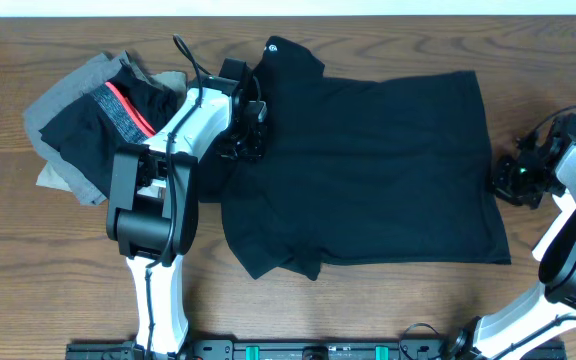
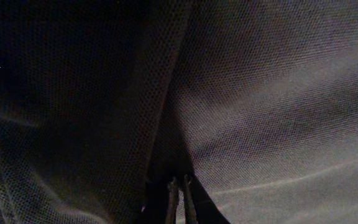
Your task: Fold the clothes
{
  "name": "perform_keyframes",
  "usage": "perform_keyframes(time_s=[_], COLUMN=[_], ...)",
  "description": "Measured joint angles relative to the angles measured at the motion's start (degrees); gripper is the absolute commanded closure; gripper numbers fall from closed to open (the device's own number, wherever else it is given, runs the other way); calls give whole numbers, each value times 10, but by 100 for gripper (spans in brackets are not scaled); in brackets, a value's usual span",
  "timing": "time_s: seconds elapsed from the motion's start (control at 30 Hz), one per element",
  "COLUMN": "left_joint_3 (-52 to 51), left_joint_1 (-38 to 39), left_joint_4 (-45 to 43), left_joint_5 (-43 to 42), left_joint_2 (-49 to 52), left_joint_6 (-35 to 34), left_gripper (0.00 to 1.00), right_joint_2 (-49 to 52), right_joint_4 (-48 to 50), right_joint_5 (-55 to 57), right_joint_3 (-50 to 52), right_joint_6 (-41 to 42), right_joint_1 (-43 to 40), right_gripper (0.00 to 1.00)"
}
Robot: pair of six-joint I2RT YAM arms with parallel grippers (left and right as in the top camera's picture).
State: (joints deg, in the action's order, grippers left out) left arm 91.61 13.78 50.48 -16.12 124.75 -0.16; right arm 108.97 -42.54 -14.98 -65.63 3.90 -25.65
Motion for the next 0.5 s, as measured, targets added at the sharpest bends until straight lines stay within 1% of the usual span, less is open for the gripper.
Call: perform_keyframes(time_s=[0.1, 0.13, 0.17, 0.2, 0.23, 0.33, 0.4, 0.47, 0.5], left_joint_3=[0, 0, 0, 0, 0, 0, 0, 0, 0], left_joint_1=[0, 0, 0, 0, 0, 0, 0, 0, 0], left_joint_4=[-2, -2, -2, -2, -2, -2, -2, -3, -3], left_joint_5=[0, 0, 0, 0, 0, 0, 0, 0, 0], left_joint_2=[0, 0, 0, 0, 0, 0, 0, 0, 0], left_joint_6=[0, 0, 0, 0, 0, 0, 0, 0, 0], left_gripper=[91, 91, 91, 91, 91, 91, 91, 91, 91], right_joint_2=[-1, -1, -1, -1, -1, -1, -1, -1, -2], right_joint_4=[-16, -16, -16, -14, -12, -2, 0, 1, 3], right_joint_5=[-9, -11, -11, -11, -9, 9, 31, 47, 52], right_joint_3=[0, 1, 1, 1, 1, 1, 1, 1, 1], right_joint_6=[-5, -5, -6, -8, -9, 2, 14, 26, 33], right_joint_1=[0, 0, 0, 0, 0, -4, -10, -19, -23], right_gripper=[67, 69, 77, 89, 99, 99, 93, 84, 83])
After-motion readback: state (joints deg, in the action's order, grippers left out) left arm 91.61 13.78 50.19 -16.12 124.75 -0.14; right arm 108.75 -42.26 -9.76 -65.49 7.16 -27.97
